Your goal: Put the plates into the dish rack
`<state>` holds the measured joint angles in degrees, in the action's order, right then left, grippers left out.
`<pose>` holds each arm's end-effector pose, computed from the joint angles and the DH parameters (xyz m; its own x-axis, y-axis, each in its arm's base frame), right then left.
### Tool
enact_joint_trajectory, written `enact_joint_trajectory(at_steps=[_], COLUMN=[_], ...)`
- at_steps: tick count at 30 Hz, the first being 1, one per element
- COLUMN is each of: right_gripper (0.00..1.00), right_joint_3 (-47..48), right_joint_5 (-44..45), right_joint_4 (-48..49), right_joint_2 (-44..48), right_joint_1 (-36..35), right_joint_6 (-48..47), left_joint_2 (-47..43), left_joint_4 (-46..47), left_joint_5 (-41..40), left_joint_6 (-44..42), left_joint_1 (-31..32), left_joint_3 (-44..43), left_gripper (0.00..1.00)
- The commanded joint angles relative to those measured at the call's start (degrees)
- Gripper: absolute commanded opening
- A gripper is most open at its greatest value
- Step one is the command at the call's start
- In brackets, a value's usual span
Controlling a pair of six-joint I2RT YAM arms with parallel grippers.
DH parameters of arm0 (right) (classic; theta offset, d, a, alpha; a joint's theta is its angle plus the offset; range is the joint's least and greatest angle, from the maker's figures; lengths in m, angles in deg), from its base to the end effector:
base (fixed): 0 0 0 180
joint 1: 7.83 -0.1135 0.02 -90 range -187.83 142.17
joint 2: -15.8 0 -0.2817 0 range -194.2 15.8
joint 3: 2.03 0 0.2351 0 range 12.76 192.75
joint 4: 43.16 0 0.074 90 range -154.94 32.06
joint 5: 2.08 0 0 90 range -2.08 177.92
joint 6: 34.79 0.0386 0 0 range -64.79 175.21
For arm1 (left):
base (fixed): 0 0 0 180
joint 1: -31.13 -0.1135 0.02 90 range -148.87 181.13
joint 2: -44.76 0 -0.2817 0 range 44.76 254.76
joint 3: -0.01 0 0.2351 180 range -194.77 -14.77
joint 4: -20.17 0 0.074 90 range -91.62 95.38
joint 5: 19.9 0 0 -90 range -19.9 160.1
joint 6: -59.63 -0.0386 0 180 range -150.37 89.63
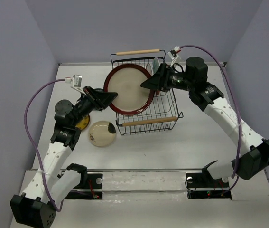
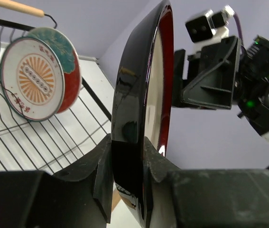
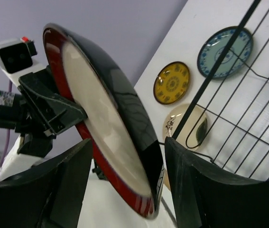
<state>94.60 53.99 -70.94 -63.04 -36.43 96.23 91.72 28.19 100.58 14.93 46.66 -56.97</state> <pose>0.2476 0.1595 0.4433 -0.6924 0.2428 -0.6795 -0.5638 0.4056 0.7194 0.1501 -0.0620 0.3935 -0.2844 -0.5567 -0.7805 0.7013 0.4343 -0.5654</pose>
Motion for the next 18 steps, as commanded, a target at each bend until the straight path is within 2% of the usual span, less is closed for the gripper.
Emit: enact_joint_trajectory(at_steps=[1,7,8,9,12,13,15,16,17,18], right_gripper=[0.69,0.67,0.6,0.39,0.12,0.07,0.07,0.07,0.07,0.07], right_joint_3=[1.57,0.51,0.42,0.42,0.16,0.25,0.42,0.6,0.77,1.73], right_joint_5=[-11.23,-14.49,-14.67,-14.84,-15.02,-15.11,-14.15,-12.93,-11.43,-7.42], right_joint_4=[6.67,7.72,7.72,7.81,7.72,7.72,7.37,7.11,6.67,5.27], right_joint_2=[-0.51,-0.43,-0.43,-0.34,0.1,0.19,0.36,0.54,1.15,1.33], right_joint_1=[-1.2,-1.72,-1.72,-2.24,-2.25,-2.25,-2.25,-2.25,-2.25,-2.25], right_joint_6=[-2.78,-2.87,-2.87,-2.87,-3.05,-3.05,-3.13,-3.13,-3.13,-3.13], left_joint_2=[-5.03,-5.83,-5.83,-6.0,-6.7,-6.71,-6.97,-7.06,-7.32,-7.84], left_joint_4=[11.12,12.08,12.52,12.52,12.44,12.35,11.65,10.51,8.15,1.26], left_joint_5=[10.82,15.74,15.92,15.93,15.66,15.58,15.4,15.23,13.57,12.16], left_joint_6=[4.53,5.94,6.12,6.03,5.77,5.68,4.98,3.84,-1.13,-4.66], left_joint_1=[-0.32,-1.12,-1.2,-1.46,-2.34,-2.95,-3.57,-3.75,-3.93,-3.93], left_joint_3=[-0.43,-0.96,-0.96,-0.79,-0.17,0.27,0.53,0.45,-0.42,-1.22], left_gripper=[0.05,0.05,0.05,0.05,0.06,0.13,0.29,0.4,0.63,0.73])
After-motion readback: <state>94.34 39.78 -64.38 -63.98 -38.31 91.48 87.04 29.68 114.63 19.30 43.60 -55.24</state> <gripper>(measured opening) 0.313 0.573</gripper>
